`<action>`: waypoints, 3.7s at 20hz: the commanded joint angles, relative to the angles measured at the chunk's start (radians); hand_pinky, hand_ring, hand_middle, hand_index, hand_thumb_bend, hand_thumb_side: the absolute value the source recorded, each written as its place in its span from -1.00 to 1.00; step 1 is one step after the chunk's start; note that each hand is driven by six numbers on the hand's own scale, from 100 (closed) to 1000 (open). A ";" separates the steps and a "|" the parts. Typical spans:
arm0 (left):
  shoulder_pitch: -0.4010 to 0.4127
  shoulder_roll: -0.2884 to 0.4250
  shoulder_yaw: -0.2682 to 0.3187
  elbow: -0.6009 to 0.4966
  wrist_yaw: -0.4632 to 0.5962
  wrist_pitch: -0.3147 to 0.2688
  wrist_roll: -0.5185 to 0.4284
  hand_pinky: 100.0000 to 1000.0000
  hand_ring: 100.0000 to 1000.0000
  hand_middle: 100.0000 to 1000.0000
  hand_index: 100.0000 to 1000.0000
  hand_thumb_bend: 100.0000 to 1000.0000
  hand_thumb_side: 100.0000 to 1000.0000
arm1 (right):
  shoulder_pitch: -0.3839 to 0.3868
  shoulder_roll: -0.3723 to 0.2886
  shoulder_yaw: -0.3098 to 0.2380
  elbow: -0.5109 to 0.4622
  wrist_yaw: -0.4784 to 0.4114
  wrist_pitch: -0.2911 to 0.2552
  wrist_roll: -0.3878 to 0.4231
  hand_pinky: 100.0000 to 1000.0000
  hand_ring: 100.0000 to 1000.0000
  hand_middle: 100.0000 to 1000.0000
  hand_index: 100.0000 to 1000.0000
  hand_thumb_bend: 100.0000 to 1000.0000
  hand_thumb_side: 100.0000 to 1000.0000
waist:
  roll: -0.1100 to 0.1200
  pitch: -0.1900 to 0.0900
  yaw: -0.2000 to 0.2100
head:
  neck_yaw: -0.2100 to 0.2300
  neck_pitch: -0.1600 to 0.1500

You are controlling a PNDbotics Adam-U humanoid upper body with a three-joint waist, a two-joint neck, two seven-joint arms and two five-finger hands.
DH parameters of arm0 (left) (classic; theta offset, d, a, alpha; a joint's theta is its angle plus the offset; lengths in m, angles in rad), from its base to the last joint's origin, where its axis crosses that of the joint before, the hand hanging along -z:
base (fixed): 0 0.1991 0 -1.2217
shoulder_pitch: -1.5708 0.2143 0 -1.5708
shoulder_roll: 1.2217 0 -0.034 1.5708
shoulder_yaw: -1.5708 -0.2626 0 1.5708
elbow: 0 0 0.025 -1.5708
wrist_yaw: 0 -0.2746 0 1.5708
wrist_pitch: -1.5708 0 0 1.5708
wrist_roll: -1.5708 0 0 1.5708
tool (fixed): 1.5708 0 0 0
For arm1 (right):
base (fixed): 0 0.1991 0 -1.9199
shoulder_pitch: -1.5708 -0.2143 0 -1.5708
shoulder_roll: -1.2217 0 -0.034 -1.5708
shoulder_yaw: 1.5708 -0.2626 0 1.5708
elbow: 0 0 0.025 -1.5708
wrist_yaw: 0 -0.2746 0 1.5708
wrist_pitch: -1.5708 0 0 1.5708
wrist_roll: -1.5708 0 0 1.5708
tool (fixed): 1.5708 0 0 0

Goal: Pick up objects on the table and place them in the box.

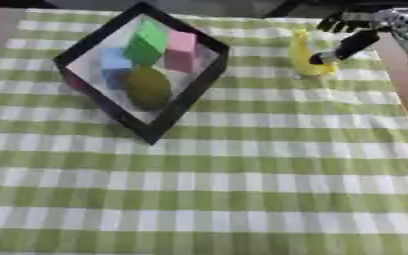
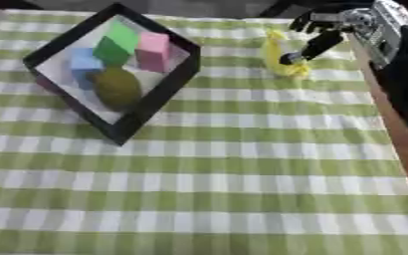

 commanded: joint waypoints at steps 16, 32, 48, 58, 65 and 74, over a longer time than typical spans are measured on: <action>-0.023 0.001 0.009 -0.013 0.013 -0.010 -0.002 0.72 0.24 0.44 0.64 -0.30 -0.21 | -0.018 0.027 -0.058 0.073 0.084 0.061 -0.144 0.58 0.44 0.14 0.50 -0.78 -1.00 | 0.004 0.018 0.014 | -0.014 -0.003; -0.005 0.014 0.012 -0.010 0.003 -0.010 -0.006 0.72 0.24 0.44 0.64 -0.32 -0.22 | -0.097 -0.016 -0.020 -0.123 -0.043 0.104 -0.110 0.50 0.26 -0.07 0.30 -1.00 -1.00 | -0.002 -0.015 -0.016 | 0.001 -0.003; -0.005 0.008 0.007 -0.002 0.002 -0.011 -0.015 0.73 0.24 0.44 0.63 -0.31 -0.23 | -0.286 0.210 0.107 -0.356 -0.107 0.128 -0.019 0.48 0.18 -0.09 0.26 -1.00 -1.00 | 0.003 -0.046 0.001 | -0.040 -0.003; -0.008 0.009 0.016 -0.005 0.009 -0.017 -0.007 0.73 0.24 0.44 0.63 -0.31 -0.24 | -0.295 0.284 0.232 -0.493 -0.159 0.092 0.050 0.48 0.19 -0.08 0.26 -0.94 -1.00 | 0.000 -0.056 0.016 | -0.074 -0.003; -0.016 0.009 0.012 -0.007 0.011 -0.018 -0.014 0.74 0.24 0.44 0.63 -0.30 -0.23 | -0.272 0.341 0.272 -0.494 -0.139 0.092 0.077 0.47 0.19 -0.07 0.26 -0.94 -1.00 | -0.006 -0.053 0.034 | -0.091 -0.003; -0.036 -0.002 0.002 -0.014 0.009 -0.019 -0.030 0.74 0.24 0.44 0.63 -0.30 -0.23 | -0.215 0.451 0.239 -0.341 0.015 0.040 0.037 0.46 0.19 -0.06 0.26 -0.90 -1.00 | -0.017 -0.042 0.068 | -0.122 -0.003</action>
